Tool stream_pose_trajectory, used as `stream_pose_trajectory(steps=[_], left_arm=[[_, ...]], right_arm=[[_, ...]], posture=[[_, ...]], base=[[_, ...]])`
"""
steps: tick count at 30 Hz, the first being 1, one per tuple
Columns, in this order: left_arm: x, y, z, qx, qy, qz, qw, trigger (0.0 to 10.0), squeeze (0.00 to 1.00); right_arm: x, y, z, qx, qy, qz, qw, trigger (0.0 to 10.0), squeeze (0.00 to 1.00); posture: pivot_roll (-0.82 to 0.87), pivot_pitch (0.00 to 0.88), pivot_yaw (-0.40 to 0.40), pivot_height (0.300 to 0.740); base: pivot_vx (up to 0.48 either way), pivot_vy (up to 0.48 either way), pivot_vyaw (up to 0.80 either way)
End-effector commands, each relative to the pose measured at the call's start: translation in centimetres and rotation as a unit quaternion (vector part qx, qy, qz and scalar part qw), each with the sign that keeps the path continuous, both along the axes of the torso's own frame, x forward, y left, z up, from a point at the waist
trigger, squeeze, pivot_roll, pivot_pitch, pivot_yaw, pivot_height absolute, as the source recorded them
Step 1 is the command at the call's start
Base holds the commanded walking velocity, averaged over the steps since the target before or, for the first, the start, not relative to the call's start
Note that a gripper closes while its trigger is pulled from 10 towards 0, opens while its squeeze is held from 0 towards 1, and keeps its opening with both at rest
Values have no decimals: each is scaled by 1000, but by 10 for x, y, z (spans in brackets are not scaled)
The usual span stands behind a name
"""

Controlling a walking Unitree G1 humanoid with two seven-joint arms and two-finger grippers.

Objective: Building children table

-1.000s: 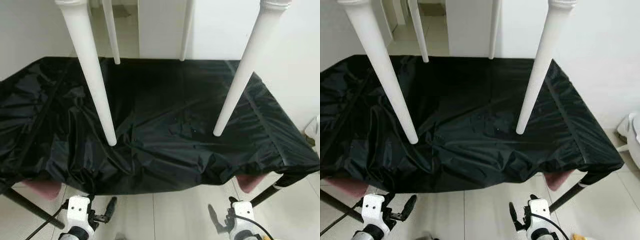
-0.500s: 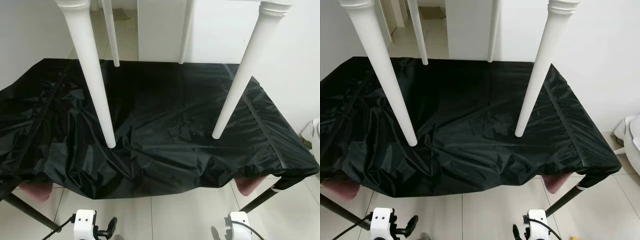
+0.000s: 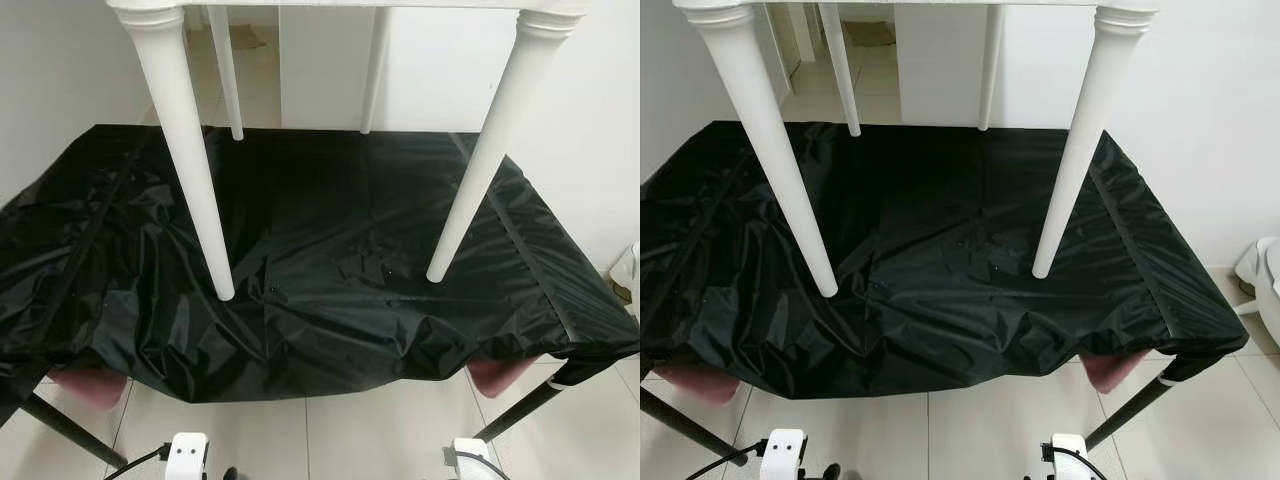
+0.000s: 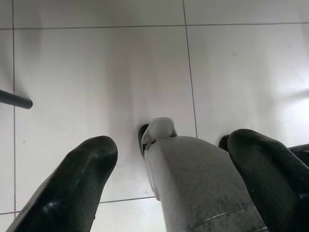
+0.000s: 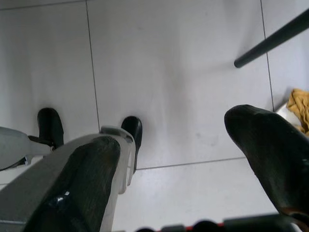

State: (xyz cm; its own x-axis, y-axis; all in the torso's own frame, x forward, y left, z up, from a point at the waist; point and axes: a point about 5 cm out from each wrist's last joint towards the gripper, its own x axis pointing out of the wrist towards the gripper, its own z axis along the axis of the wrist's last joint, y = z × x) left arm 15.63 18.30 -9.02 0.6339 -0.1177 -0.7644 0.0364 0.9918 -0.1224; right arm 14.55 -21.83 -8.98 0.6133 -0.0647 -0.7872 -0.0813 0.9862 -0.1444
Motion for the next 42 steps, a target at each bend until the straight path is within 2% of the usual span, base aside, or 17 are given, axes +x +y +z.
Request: stream_pose_trajectory(steps=[1, 6, 10, 14, 20, 22, 29, 33, 42], left_arm=[[-5, 0, -3, 9, 17, 8, 1000, 10000, 0], [-7, 2, -5, 22, 38, 24, 999, 10000, 0], [-7, 1, -6, 26, 40, 16, 999, 10000, 0], [-3, 0, -4, 34, 35, -7, 999, 10000, 0], [5, 6, 0, 36, 22, 8, 999, 10000, 0], [11, 3, 2, 28, 10, -1, 1000, 10000, 0], [12, -2, 3, 15, 3, -8, 1000, 10000, 0], [5, 0, -1, 24, 21, 12, 999, 10000, 0], [6, 5, -1, 14, 26, 54, 998, 10000, 0]], right_arm=[[-1, 2, -2, 2, 9, -7, 1000, 10000, 0], [-9, 10, -8, 7, 44, 1, 999, 10000, 0], [-10, 11, -9, 4, 48, -10, 999, 10000, 0], [-10, 11, -9, -1, 50, -13, 999, 10000, 0], [-6, 17, -8, 7, 45, 0, 999, 10000, 0], [-5, 15, -7, 6, 42, -5, 999, 10000, 0], [-8, 13, -8, 9, 46, -16, 999, 10000, 0], [-15, 13, -11, 3, 56, -12, 998, 10000, 0], [-17, 18, -12, 10, 60, -27, 998, 10000, 0]], posture=[[1, 0, 12, 740], [-2, 0, 32, 740], [-5, 0, 37, 740], [-7, 0, 33, 740], [1, 0, 21, 740], [7, 0, 22, 740], [16, 0, 20, 740], [28, 0, 39, 740], [21, 0, 36, 740]], base=[[0, 0, 0], [0, 0, 0], [0, 0, 0], [0, 0, 0], [0, 0, 0], [0, 0, 0], [0, 0, 0], [0, 0, 0], [0, 0, 0]])
